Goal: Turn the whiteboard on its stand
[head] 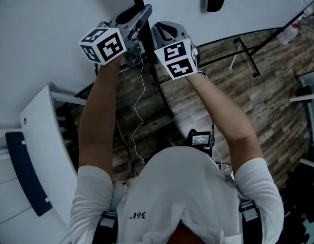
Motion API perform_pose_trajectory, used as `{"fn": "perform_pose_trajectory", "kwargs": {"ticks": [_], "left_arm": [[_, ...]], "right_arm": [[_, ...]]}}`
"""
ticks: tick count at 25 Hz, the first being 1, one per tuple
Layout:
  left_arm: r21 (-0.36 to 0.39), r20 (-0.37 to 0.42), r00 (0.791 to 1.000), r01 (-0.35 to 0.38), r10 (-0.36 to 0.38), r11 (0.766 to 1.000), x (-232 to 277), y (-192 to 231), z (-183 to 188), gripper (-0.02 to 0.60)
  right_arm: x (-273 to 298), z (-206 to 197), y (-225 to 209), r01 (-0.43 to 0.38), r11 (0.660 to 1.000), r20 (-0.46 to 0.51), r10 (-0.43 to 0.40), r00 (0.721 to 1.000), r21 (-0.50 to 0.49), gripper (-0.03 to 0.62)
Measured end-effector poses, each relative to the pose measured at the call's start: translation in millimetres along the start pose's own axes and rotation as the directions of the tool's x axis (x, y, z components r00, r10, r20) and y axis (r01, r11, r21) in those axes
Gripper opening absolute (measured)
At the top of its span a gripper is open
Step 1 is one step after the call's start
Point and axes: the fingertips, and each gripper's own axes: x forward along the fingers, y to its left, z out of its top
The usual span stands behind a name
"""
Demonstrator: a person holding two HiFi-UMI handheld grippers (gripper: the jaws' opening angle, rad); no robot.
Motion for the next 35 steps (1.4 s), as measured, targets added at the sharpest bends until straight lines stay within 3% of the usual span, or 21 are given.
{"fn": "perform_pose_trajectory", "kwargs": {"ticks": [16, 35], "left_arm": [[-0.01, -0.015, 1.0, 0.002, -0.002, 1.0, -28, -64, -13, 0.11], [-0.05, -0.053, 0.998, -0.018, 0.016, 0.999, -35, -78, -9, 0.109]], "right_arm": [[-64, -10, 22, 0.009, 1.0, 0.044, -0.008, 0.999, -0.018, 0.04], [-80, -5, 29, -0.014, 0.999, 0.053, 0.012, 0.999, 0.033, 0.04]]}}
